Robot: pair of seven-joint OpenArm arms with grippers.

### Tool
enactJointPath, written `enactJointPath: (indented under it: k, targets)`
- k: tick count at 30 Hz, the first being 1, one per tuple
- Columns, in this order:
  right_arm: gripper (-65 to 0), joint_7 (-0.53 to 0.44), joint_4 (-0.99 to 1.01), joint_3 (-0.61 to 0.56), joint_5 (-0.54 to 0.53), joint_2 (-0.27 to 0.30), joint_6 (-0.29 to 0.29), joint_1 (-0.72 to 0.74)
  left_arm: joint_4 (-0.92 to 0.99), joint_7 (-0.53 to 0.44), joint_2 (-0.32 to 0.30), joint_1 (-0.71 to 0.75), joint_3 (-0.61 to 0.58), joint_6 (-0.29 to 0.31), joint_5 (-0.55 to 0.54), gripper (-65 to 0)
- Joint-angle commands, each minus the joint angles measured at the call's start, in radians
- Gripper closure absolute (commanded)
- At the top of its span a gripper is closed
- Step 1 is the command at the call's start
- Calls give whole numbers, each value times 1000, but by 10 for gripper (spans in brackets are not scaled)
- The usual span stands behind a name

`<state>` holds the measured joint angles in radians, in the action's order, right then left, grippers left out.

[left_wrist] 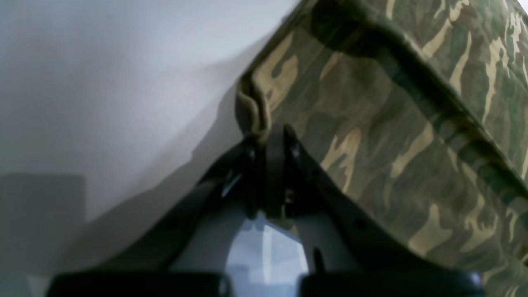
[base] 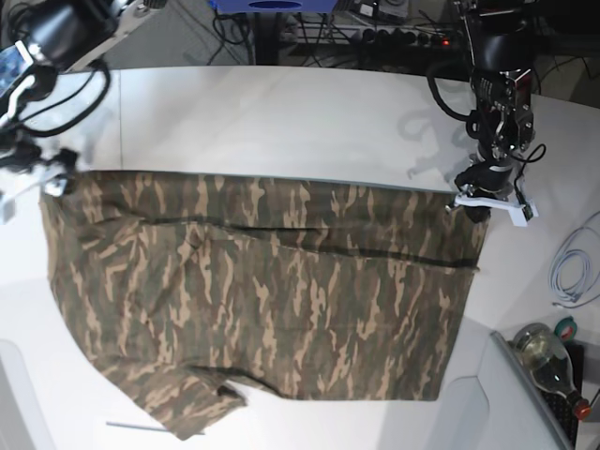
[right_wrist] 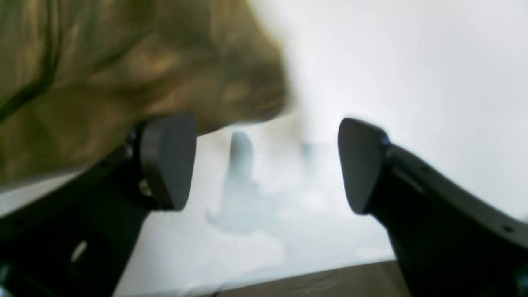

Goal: Layout the t-shirt on the table in an organized manner, then fold the t-shirt properly
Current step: 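Pull the folded edge with both grippers to straighten the shirt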

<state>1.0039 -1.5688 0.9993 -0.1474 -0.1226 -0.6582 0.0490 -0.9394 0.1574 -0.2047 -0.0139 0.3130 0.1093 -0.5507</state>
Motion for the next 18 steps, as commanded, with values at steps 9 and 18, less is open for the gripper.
enactJointPath:
  k: [9,18]
  targets:
    - [-507,-98,206,108,-153,24,-13,13,-11,0,-17,-4,2,-1,4,0]
    - [-501,-233,502,109,-154,108,-13,85,-19,0,-16,-4,1,-1,4,0]
